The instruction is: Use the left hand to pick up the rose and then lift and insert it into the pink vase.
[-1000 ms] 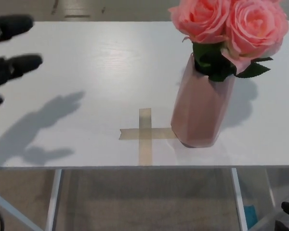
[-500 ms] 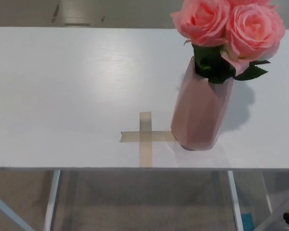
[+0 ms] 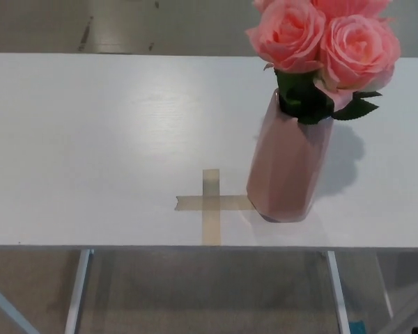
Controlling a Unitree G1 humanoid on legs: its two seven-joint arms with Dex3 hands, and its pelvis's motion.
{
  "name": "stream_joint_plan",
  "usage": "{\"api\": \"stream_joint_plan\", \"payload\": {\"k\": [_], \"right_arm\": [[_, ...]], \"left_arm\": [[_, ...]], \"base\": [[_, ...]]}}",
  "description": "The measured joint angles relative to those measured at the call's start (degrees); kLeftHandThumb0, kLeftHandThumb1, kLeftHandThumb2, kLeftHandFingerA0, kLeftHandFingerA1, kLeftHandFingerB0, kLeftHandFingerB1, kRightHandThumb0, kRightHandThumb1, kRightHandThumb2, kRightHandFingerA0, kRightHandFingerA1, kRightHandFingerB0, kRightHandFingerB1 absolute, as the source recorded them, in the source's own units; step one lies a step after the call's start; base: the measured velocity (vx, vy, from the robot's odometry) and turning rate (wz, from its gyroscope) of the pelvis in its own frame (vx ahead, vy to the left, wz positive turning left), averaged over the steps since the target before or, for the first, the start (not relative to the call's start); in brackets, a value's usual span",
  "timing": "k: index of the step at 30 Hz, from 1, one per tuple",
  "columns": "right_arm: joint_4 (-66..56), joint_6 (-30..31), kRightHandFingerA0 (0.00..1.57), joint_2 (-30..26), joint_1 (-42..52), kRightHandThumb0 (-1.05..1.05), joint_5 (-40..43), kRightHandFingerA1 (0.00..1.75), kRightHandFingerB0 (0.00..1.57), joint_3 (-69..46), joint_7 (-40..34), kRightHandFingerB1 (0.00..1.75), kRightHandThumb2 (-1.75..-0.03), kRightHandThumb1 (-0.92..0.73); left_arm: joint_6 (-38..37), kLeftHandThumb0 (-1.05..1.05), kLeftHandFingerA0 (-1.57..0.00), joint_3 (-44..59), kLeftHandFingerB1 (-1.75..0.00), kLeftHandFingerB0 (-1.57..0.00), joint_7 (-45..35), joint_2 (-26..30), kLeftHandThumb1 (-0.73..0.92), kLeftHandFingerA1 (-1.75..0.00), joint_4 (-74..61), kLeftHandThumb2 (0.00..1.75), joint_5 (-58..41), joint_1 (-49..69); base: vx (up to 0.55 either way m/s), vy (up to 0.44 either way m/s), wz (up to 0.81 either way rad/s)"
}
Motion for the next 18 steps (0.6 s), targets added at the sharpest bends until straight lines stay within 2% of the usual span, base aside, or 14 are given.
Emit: {"api": "stream_joint_plan", "payload": {"k": [13,18], "right_arm": [[0.77,0.0,0.64,0.06,0.62,-0.2,-0.03,0.53,0.56,0.41,-0.01,0.48,-0.58,-0.63],[1.1,0.0,0.64,0.06,1.18,-0.2,-0.12,0.53,0.56,0.89,-0.04,0.48,-0.58,-0.63]], "left_arm": [[-10.56,-0.47,-0.05,-13.31,-0.2,-0.05,13.11,0.2,0.55,-0.22,27.53,0.7,7.38,-10.43],[-14.87,-0.47,-0.05,-18.78,-0.2,-0.04,18.54,2.5,0.55,-0.22,38.88,0.7,10.31,-15.11]], "base": [[0.0,0.0,0.0],[0.0,0.0,0.0]]}}
